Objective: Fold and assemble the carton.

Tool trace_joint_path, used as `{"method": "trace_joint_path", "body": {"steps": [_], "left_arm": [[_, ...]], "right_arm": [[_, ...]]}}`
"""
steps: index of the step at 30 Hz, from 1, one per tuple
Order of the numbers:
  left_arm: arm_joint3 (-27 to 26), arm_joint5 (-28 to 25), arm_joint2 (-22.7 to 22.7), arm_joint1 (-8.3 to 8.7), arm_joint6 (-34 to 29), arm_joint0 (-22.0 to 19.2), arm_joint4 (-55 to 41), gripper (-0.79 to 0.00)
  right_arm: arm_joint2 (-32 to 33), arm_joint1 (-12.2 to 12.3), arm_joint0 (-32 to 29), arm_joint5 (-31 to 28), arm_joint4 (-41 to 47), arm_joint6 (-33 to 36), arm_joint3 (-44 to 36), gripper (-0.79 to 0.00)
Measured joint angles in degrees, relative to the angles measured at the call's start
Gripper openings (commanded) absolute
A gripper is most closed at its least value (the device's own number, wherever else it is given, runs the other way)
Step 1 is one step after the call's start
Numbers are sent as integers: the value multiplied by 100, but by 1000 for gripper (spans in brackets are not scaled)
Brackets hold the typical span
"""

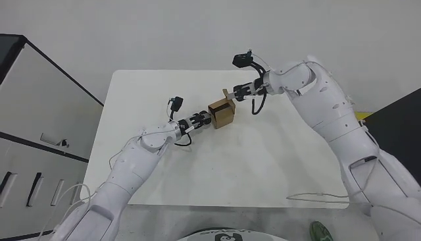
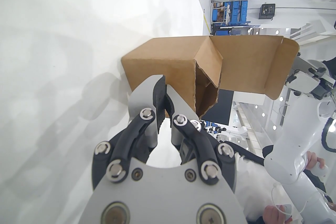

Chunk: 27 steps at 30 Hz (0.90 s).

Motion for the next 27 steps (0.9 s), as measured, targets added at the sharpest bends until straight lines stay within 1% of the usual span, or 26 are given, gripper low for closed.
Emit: {"method": "trace_joint_path", "body": {"steps": [3, 5, 8, 17, 27], "left_arm": [[0, 0, 0, 0, 0, 0, 0, -785], [0, 0, 0, 0, 0, 0, 0, -785], [0, 0, 0, 0, 0, 0, 0, -785], [0, 0, 0, 0, 0, 0, 0, -785], [0, 0, 0, 0, 0, 0, 0, -785]], "right_arm": [[-129, -44, 90, 17, -100, 28, -11, -597], [-218, -72, 144, 42, -192, 49, -30, -628], [-390, -125, 236, 106, -391, 85, -67, -646], [-952, -340, 535, 312, -917, 212, -93, -625], [-1498, -623, 768, 394, -1297, 219, -23, -668]]}}
